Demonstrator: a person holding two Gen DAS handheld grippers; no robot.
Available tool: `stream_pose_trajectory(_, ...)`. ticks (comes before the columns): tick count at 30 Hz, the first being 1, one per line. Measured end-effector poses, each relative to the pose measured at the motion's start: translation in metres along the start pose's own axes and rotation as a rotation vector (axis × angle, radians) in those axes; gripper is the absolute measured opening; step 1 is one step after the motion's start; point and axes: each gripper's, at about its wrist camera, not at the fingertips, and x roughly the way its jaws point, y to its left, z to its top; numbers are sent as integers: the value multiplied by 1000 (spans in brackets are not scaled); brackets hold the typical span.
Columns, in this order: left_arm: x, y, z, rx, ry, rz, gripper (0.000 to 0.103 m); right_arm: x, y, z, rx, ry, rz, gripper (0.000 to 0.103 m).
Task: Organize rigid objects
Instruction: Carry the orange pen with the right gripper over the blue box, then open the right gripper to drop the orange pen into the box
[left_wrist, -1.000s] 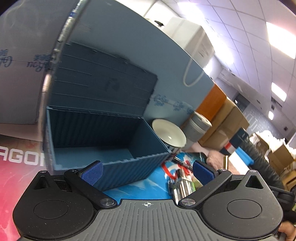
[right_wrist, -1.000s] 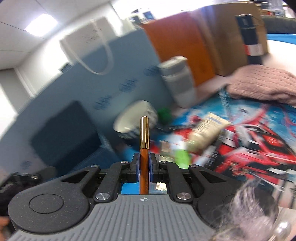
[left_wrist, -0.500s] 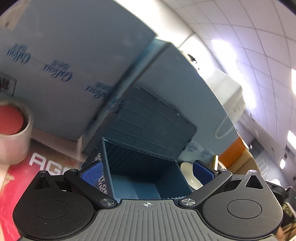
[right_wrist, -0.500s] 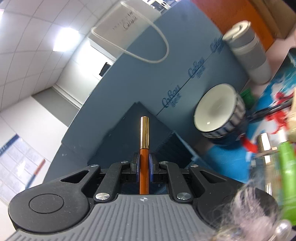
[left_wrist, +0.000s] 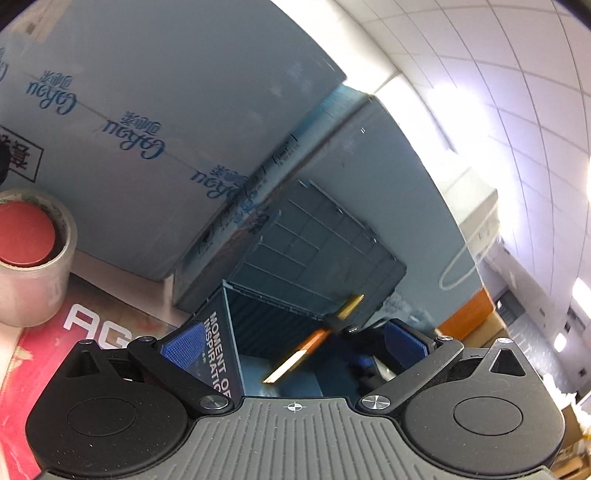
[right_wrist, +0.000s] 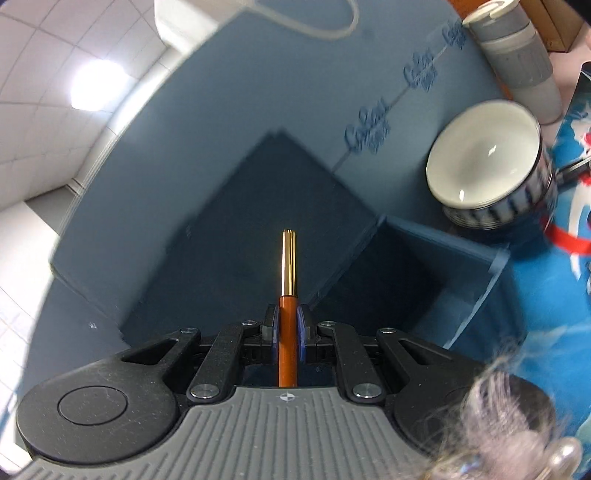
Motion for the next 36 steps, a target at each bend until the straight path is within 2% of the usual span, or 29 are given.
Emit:
stream_pose_trajectory(7,-2,4,3,-17,-11,-2,103,14,26,-29,-248,-13,-88,10)
stream_pose_trajectory(10,-3,7,4,-27,-11,-7,103,17,34,-39,-355,13,-121,10)
stream_pose_trajectory(13,-4,9,5,-32,-12,-9,103,19,40,-41,-404,65,-129,10)
stream_pose_trajectory(17,-5,10,6,-40,-12,-8,103,22,45,-39,-399,132,-128,10)
stream_pose_trajectory(20,-5,9,6,-36,-8,-12,103,20,46,-40,-427,140,-150,10)
stream_pose_trajectory(22,-4,8,5,-28,-5,-15,103,16,47,-39,-441,138,-150,19)
stream_pose_trajectory(24,-4,8,5,-24,-1,-17,103,9,51,-39,-447,125,-153,61)
stream_pose_trajectory(25,-4,8,5,-24,-2,-17,103,7,51,-37,-441,119,-154,66)
stream_pose_trajectory(28,-4,8,5,-25,-4,-20,103,-6,49,-35,-433,109,-147,69)
stream_pose_trajectory(30,-5,7,5,-23,-6,-23,103,-13,49,-31,-421,111,-145,78)
stream_pose_trajectory(36,-9,3,4,-11,-16,-53,103,-32,44,-22,-412,79,-117,82)
